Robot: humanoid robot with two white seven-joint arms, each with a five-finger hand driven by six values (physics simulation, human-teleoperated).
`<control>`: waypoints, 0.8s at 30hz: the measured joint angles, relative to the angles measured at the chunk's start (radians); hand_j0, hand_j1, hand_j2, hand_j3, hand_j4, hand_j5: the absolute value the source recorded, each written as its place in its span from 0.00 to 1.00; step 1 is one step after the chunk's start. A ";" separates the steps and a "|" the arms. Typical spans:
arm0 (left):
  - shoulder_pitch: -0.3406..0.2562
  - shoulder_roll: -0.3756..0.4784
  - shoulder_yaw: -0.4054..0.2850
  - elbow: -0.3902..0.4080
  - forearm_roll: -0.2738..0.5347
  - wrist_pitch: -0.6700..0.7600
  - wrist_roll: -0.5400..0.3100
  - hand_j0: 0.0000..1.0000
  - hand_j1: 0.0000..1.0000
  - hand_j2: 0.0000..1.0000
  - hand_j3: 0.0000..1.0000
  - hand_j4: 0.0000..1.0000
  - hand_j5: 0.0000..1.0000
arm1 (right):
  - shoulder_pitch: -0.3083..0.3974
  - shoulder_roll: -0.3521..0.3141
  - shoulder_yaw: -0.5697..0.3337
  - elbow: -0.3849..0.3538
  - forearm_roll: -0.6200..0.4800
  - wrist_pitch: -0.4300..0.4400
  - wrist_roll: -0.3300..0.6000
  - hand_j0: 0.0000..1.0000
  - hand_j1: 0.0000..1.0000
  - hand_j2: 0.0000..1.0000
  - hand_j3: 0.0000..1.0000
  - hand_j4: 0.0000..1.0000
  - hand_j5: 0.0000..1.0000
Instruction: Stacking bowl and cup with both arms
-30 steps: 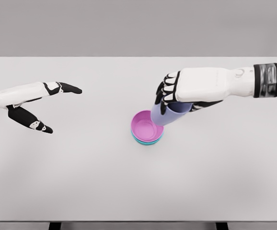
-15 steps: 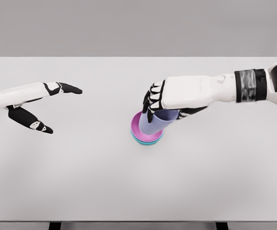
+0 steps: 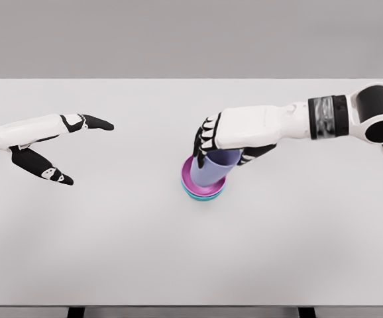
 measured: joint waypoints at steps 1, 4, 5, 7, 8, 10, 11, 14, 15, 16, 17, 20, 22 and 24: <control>0.000 0.000 0.000 0.000 0.000 0.000 0.000 1.00 1.00 1.00 1.00 1.00 1.00 | -0.005 0.002 0.001 0.002 0.000 0.000 0.000 0.71 0.71 0.71 0.71 0.71 0.71; 0.000 0.000 0.000 0.000 0.000 0.000 0.000 1.00 1.00 1.00 1.00 1.00 1.00 | -0.006 0.006 0.003 0.000 0.018 0.000 0.000 1.00 1.00 1.00 1.00 1.00 1.00; 0.000 0.000 0.000 0.000 0.000 0.000 0.000 1.00 1.00 1.00 1.00 1.00 1.00 | -0.006 0.007 0.003 -0.001 0.022 0.000 0.000 1.00 1.00 1.00 1.00 1.00 1.00; 0.000 0.000 0.000 0.000 0.000 0.000 0.000 1.00 1.00 1.00 1.00 1.00 1.00 | -0.006 0.007 0.003 -0.003 0.028 0.000 0.000 1.00 1.00 1.00 1.00 1.00 1.00; 0.000 0.000 0.000 0.000 0.000 0.000 0.000 1.00 1.00 1.00 1.00 1.00 1.00 | -0.008 0.007 0.003 -0.005 0.029 0.000 0.000 1.00 1.00 1.00 1.00 1.00 1.00; 0.000 0.000 0.000 0.000 0.000 0.000 0.000 1.00 1.00 1.00 1.00 1.00 1.00 | -0.014 0.004 0.002 -0.011 0.031 0.000 0.000 1.00 1.00 1.00 1.00 1.00 1.00; 0.000 0.000 0.000 0.000 0.000 0.000 0.000 1.00 1.00 1.00 1.00 1.00 1.00 | -0.014 0.002 -0.001 -0.015 0.032 0.000 0.000 1.00 1.00 1.00 1.00 1.00 1.00; 0.000 0.000 0.000 0.000 0.000 0.000 0.000 1.00 1.00 1.00 1.00 1.00 1.00 | -0.006 -0.011 -0.044 -0.019 0.032 0.000 0.000 1.00 1.00 1.00 1.00 1.00 1.00; 0.000 0.000 0.000 0.000 0.000 0.000 0.000 1.00 1.00 1.00 1.00 1.00 1.00 | 0.002 -0.024 -0.080 -0.018 0.030 0.000 0.000 1.00 1.00 1.00 1.00 1.00 1.00; 0.000 0.000 0.000 0.000 0.000 0.000 0.000 1.00 1.00 1.00 1.00 1.00 1.00 | 0.009 -0.041 -0.120 -0.015 0.028 0.000 0.000 1.00 1.00 1.00 1.00 1.00 1.00; 0.000 0.000 0.000 0.000 -0.001 0.000 0.000 1.00 1.00 1.00 1.00 1.00 1.00 | 0.051 -0.064 -0.156 -0.006 0.024 0.001 0.000 1.00 1.00 1.00 1.00 1.00 1.00; 0.000 0.000 0.000 0.000 0.001 0.000 0.000 1.00 1.00 1.00 1.00 1.00 1.00 | 0.140 -0.114 -0.254 0.034 0.026 -0.001 0.000 1.00 1.00 1.00 1.00 1.00 1.00; 0.000 0.000 0.000 0.000 0.001 0.000 0.000 1.00 1.00 1.00 1.00 1.00 1.00 | 0.207 -0.129 -0.329 0.053 0.025 -0.001 0.000 1.00 1.00 1.00 1.00 1.00 1.00; 0.000 0.000 0.000 0.000 0.001 0.000 0.000 1.00 1.00 1.00 1.00 1.00 1.00 | 0.255 -0.141 -0.397 0.071 0.023 -0.001 0.000 1.00 1.00 1.00 1.00 1.00 1.00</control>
